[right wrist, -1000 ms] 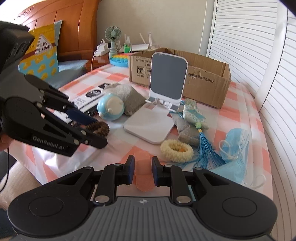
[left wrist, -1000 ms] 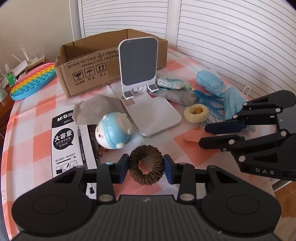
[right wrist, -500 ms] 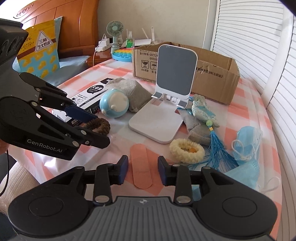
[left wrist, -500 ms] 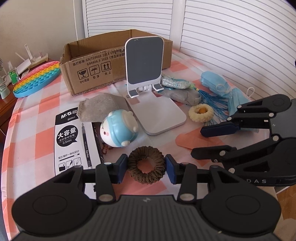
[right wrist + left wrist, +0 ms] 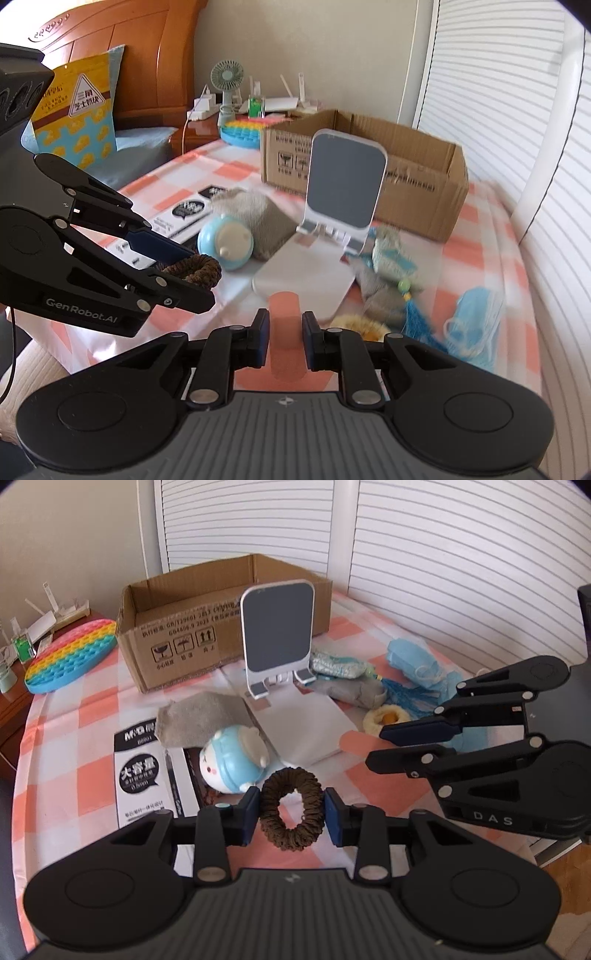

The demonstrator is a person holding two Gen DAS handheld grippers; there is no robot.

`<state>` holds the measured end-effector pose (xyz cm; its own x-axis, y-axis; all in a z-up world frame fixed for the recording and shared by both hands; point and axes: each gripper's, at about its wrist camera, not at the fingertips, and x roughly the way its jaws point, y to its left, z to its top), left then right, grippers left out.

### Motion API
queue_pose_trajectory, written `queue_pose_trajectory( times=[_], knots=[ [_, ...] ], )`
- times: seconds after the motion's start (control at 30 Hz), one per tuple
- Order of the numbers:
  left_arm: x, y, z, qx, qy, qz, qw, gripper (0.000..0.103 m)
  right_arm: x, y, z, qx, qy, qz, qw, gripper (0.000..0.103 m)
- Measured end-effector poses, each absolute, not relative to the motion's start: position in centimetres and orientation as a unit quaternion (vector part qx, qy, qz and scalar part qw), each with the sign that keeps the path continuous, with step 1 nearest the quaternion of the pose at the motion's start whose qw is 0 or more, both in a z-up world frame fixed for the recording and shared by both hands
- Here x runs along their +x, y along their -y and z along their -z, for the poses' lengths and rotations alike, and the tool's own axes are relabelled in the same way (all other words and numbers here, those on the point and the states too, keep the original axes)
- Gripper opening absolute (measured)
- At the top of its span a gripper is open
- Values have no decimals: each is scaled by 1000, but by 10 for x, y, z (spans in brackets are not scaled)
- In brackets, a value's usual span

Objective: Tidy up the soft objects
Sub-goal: 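Carry the hair tie and bandage into the cardboard box and release both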

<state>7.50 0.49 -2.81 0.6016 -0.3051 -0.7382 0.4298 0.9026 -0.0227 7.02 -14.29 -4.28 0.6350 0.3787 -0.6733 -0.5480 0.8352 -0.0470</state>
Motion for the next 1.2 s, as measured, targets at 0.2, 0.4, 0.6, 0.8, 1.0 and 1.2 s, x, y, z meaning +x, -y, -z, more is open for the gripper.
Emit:
queue_pose_trajectory(
  times=[0.2,0.4,0.6,0.8,1.0,1.2],
  knots=[
    [81,-4,6,84,-377,212,898,36,74,138,26,-133,-320,-257,902,22],
    [98,-6,-10,90,-362,215,902,36,88,139,13,-132,-311,-253,907,22],
    [122,-15,-15,110,-367,201,902,36,112,153,3,-135,-316,-230,910,22],
    [152,-25,-20,121,-375,178,902,36,143,172,-4,-132,-323,-201,915,22],
    [182,-28,-31,127,-373,175,902,36,172,178,-13,-131,-323,-192,917,22],
    [220,-23,-43,134,-361,173,907,36,203,174,-29,-131,-311,-196,921,22]
  ],
)
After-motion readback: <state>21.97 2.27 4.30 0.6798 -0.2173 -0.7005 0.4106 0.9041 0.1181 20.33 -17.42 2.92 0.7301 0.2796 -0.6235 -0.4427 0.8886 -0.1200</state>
